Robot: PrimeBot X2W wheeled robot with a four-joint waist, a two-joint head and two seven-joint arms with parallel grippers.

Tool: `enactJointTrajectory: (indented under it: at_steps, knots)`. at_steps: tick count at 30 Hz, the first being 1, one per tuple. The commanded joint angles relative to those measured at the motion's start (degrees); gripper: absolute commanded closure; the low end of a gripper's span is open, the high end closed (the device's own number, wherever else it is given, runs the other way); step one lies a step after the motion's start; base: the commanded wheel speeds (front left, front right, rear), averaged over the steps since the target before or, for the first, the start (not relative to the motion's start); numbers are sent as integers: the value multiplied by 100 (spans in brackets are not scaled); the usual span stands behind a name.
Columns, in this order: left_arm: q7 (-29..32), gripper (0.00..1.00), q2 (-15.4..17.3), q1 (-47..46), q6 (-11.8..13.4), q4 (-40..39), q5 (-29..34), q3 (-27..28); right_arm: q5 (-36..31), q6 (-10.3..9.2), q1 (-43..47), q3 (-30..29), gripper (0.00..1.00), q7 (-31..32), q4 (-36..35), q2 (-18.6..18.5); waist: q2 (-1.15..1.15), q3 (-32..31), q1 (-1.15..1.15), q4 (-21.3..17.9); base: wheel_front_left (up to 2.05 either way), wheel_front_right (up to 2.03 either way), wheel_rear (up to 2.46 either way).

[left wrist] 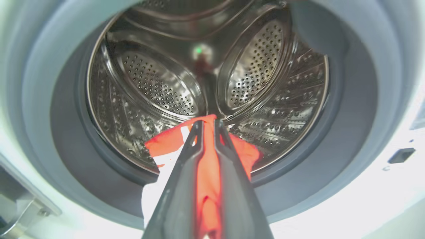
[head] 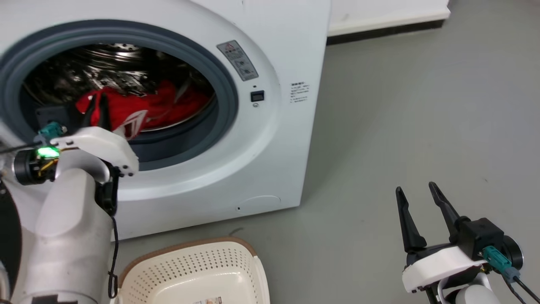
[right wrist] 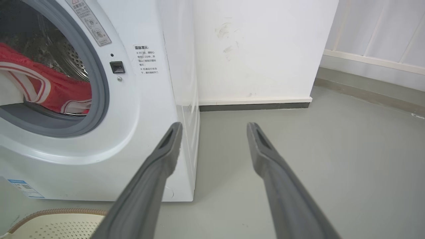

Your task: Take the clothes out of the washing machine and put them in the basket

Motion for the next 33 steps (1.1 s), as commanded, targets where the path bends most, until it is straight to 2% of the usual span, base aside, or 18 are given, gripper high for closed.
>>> enactJointTrajectory:
  at_steps: [1,10,16,25,31,33]
  knots:
    - [-40,100,-49,206,17,-219,8,8,-24,-4,92,-3,0,24,-48,4,0,-159,1,147,0,0,0]
    - [-43,100,-330,964,84,-2003,15,66,-51,-4,337,-73,0,195,-254,3,0,-387,1,445,0,0,0]
    - [-18,100,-492,1337,147,-3335,63,-91,-37,-4,401,-96,0,244,-349,3,0,-378,1,590,0,0,0]
    - [483,100,-627,2053,306,-5488,46,-293,-65,-4,422,-90,0,296,-417,3,0,-361,1,758,0,0,0]
    - [897,100,-692,2972,448,-6448,35,-468,-56,-4,438,-76,0,323,-442,3,0,-366,1,797,0,0,0]
    - [1074,100,-811,3744,570,-6571,-89,-572,-68,-4,448,-71,0,333,-467,3,0,-329,1,819,0,0,0]
